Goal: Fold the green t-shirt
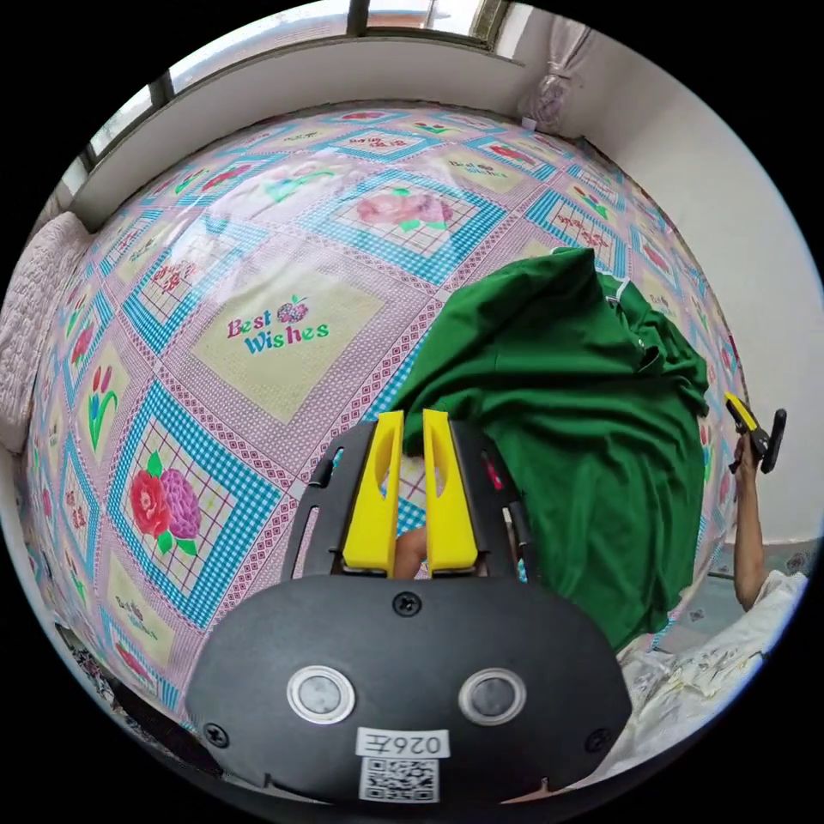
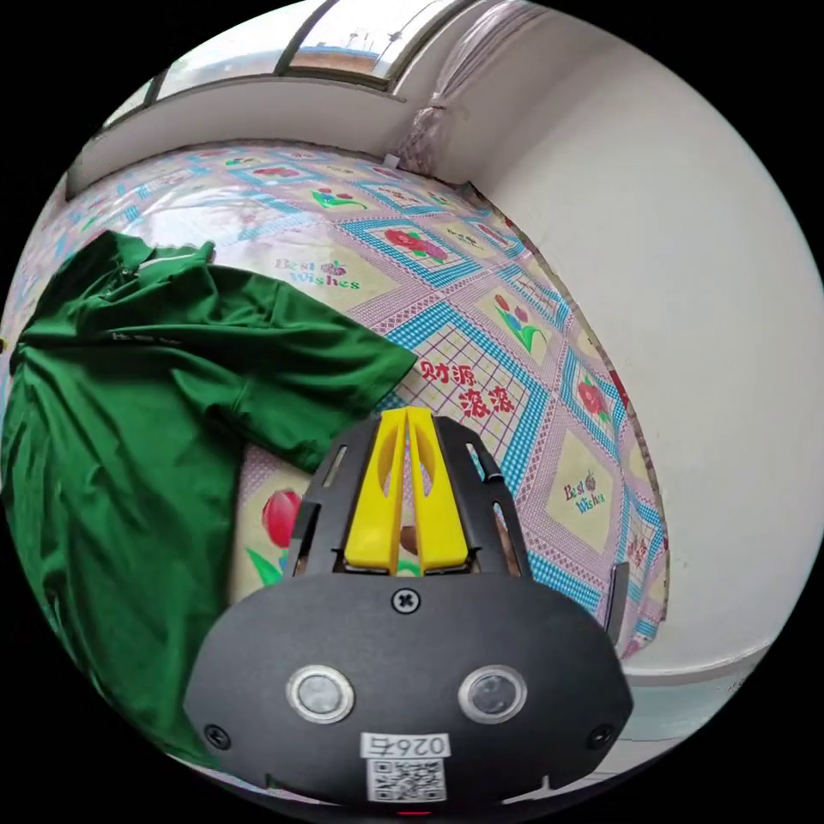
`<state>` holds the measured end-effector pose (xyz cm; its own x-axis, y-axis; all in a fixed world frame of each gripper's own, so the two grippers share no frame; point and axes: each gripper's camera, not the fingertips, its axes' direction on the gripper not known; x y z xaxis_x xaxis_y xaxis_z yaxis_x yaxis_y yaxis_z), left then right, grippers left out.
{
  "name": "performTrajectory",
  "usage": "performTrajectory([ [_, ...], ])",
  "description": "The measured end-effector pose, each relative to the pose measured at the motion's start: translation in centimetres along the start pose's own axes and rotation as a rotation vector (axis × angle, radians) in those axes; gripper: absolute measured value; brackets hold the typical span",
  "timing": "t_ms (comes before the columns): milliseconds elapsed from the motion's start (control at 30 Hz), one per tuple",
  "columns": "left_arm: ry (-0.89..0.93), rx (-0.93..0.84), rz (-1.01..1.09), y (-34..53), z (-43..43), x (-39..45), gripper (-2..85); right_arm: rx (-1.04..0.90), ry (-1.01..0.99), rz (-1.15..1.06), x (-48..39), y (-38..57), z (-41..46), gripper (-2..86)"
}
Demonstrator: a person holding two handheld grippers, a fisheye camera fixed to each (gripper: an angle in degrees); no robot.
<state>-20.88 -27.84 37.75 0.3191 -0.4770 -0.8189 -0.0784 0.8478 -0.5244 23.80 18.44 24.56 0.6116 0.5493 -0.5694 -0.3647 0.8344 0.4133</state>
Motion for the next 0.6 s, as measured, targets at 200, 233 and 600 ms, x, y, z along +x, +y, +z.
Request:
performTrajectory([
  [200, 1.011, 0.805, -0.039, 19.0, -10.5, -5.1, -0.8, 0.294, -0.279, 0.138, 2.9, 12.7, -14.5, -1.2],
  [233, 1.055, 0.916, -0.045, 21.0, -11.7, -5.2, -0.8, 0.347, -0.293, 0.161, 3.4, 13.9, -16.5, -1.2],
  [600, 1.288, 1.190, 0.487, 31.9, -24.5, 3.6, 0.3, 0.374, -0.594, 0.116, 4.7, 26.4, -27.6, -0.5],
])
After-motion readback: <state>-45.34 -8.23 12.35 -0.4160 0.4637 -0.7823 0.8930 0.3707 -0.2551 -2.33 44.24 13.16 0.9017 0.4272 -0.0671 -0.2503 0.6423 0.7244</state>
